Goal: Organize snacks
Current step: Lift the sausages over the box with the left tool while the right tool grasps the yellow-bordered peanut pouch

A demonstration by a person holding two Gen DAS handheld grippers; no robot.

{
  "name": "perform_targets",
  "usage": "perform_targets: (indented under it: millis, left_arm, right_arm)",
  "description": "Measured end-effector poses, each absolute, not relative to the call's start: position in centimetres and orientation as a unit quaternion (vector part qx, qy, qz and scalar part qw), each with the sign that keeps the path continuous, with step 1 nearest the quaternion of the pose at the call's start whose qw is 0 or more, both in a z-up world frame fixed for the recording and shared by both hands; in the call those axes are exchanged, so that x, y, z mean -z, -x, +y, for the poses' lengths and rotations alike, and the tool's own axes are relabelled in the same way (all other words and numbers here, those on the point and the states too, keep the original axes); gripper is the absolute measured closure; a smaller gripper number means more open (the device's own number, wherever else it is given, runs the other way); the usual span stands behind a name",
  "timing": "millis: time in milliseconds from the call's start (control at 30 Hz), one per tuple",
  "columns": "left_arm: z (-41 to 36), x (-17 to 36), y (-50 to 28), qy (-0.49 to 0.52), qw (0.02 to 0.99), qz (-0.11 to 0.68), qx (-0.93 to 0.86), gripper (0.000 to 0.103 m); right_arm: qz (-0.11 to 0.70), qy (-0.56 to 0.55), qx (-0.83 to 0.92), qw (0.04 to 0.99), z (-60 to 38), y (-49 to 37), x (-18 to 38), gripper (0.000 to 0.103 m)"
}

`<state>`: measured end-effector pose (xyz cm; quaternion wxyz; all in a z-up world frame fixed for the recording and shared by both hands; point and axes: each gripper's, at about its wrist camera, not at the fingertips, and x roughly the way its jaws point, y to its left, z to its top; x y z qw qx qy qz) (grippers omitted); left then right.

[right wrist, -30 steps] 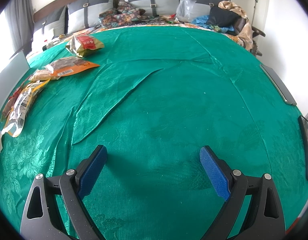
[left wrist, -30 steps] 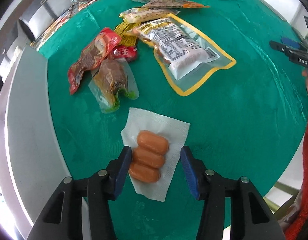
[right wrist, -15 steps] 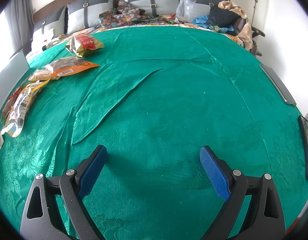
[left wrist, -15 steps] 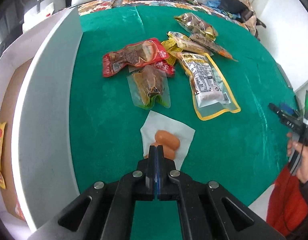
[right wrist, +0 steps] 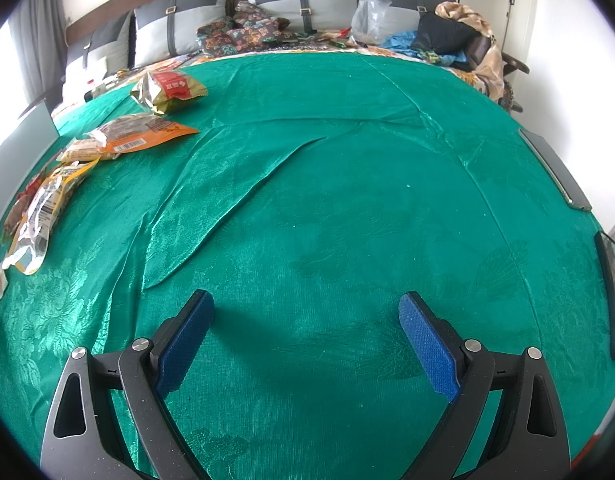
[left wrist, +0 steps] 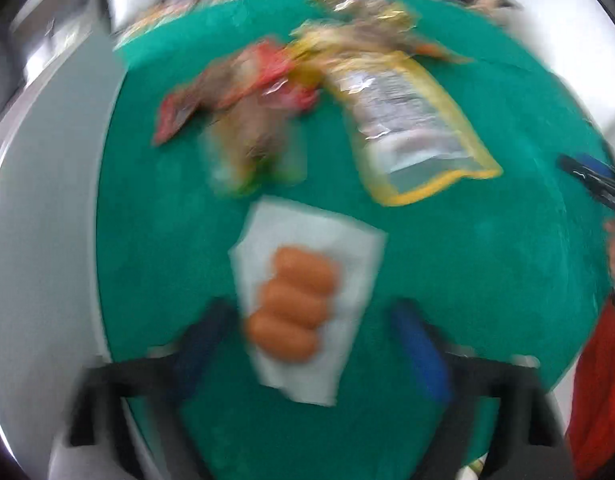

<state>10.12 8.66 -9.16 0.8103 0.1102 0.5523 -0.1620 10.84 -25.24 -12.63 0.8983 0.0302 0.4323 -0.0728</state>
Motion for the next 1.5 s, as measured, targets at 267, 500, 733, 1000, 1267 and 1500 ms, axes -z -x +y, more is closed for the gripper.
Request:
perform_targets:
  millis: [267, 500, 733, 1000, 1267, 1500]
  left_arm:
    - [10.5, 7.5, -8.9, -0.002, 0.839, 0.528, 0.131, 0.052]
    - [11.2, 3.5, -6.3, 0.053, 0.869, 0.471, 0.14, 0.052]
    - [15.1, -0.3, -3.4, 0.108, 0.89, 0.426, 0.12, 0.051]
    - [25.2, -3.9, -0.1, 0.191, 0.902, 0.381, 0.073, 0.051]
    - [35.9, -4.3, -0.2, 0.174, 0.911, 0.369, -0.064, 0.049]
    - [40.9, -3.4, -0.1, 0.153, 0.895, 0.386, -0.164, 0.015]
  right_arm:
    - [0.427, -0.03, 0.046, 0.903, -25.3, -10.8, 12.4, 0.007]
    - [0.492, -0.172, -0.166, 0.837, -15.9, -16.0, 8.6, 0.007]
    - [0.584, -0.031, -0.134, 0.8, -0.8, -23.7, 10.5, 0.009]
    - [0.568, -0.108, -0.141, 0.804, -7.2, -20.9, 8.6, 0.058]
    - [0.52, -0.186, -0.296, 0.779, -1.8, -18.6, -0.7, 0.057]
    - [0.469, -0.101, -0.429, 0.765, 18.0, -15.9, -6.9, 0.022]
